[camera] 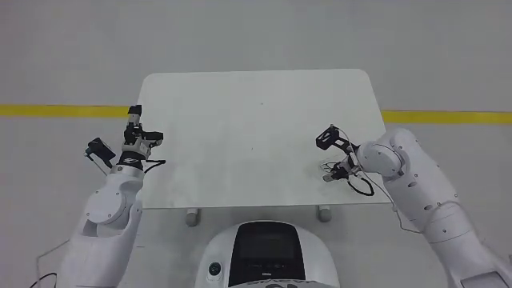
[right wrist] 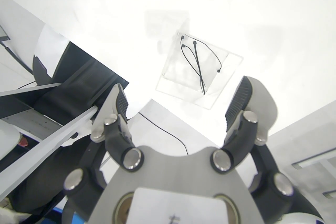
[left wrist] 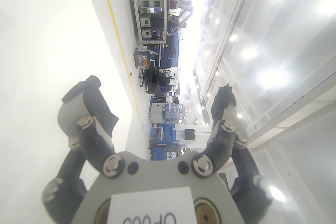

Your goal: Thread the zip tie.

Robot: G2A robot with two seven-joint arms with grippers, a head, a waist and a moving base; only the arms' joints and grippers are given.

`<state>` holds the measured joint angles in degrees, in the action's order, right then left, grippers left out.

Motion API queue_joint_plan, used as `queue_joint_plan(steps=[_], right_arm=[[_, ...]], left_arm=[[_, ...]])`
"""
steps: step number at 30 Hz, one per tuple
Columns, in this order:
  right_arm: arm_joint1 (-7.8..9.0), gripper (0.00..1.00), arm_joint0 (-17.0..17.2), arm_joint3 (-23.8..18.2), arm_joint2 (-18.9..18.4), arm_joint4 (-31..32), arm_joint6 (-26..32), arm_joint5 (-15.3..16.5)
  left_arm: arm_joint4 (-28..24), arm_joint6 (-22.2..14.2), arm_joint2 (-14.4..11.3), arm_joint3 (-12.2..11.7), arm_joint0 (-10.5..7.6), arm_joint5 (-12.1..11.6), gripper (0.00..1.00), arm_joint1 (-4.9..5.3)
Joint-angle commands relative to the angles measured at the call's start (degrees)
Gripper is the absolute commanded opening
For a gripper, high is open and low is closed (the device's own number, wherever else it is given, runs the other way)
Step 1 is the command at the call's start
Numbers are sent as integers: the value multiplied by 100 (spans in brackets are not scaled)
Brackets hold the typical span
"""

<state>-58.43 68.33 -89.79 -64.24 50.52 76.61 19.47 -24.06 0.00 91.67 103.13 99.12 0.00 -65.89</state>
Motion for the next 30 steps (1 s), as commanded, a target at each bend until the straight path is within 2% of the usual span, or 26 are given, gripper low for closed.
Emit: queue_joint_plan(steps=[1, 7, 18, 22, 30], right_arm=[[3, 100, 51, 3, 6, 63, -168, -29], [27, 100, 106, -39, -20, 244, -199, -268], [31, 100, 115, -66, -18, 230, -234, -235], [49, 100, 153, -38, 3, 209, -290, -37], [49, 100, 162, -45, 2, 227, -333, -46]], left_arm=[[0, 0, 0, 0, 0, 0, 100, 0], [0, 0, 0, 0, 0, 0, 100, 0], [0, 0, 0, 0, 0, 0, 100, 0], [0, 0, 0, 0, 0, 0, 100, 0], [0, 0, 0, 0, 0, 0, 100, 0]])
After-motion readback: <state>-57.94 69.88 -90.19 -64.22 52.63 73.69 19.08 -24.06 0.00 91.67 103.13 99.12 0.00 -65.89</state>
